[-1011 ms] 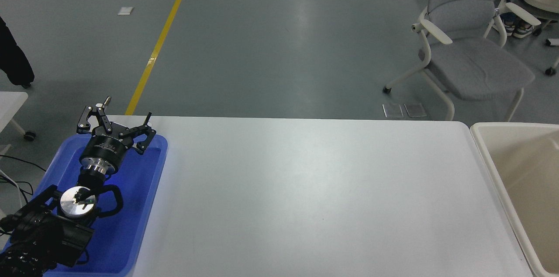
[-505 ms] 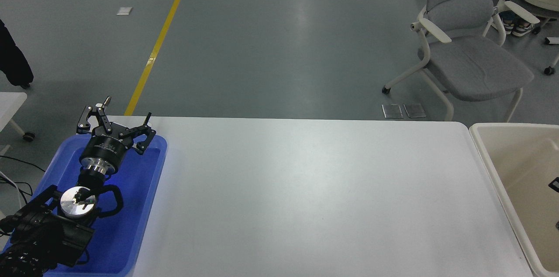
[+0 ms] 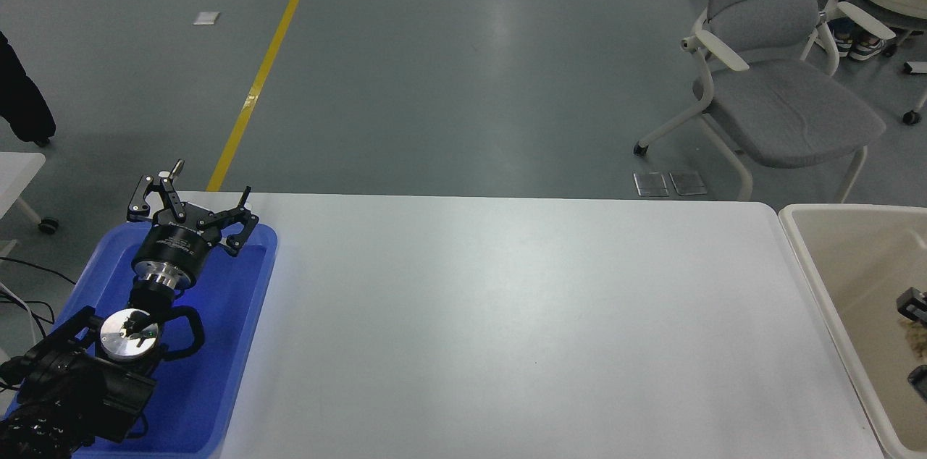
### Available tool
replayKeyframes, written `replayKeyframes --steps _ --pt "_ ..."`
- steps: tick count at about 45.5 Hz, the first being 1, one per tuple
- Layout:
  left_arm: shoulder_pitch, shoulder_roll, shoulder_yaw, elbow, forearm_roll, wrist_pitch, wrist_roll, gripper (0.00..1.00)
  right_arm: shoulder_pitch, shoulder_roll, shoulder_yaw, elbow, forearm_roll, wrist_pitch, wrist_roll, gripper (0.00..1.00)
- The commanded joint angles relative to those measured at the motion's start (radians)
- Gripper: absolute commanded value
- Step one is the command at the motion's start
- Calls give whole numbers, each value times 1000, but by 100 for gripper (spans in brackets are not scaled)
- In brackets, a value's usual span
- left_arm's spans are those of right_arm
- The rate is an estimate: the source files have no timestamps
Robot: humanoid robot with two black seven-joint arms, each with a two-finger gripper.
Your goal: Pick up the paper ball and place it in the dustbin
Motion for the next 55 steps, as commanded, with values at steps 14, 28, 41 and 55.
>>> replayKeyframes --steps 14,28,41,55 --pt "0 0 -1 0 0 0 0 100 177 57 268 27 1 -6 22 100" --pt "0 0 1 0 0 0 0 100 311 90 737 180 -3 1 23 100" --pt "0 0 1 0 0 0 0 100 313 87 1116 418 -16 0 126 100" --pt "0 0 -1 0 0 0 0 100 178 154 1504 653 -19 3 446 100"
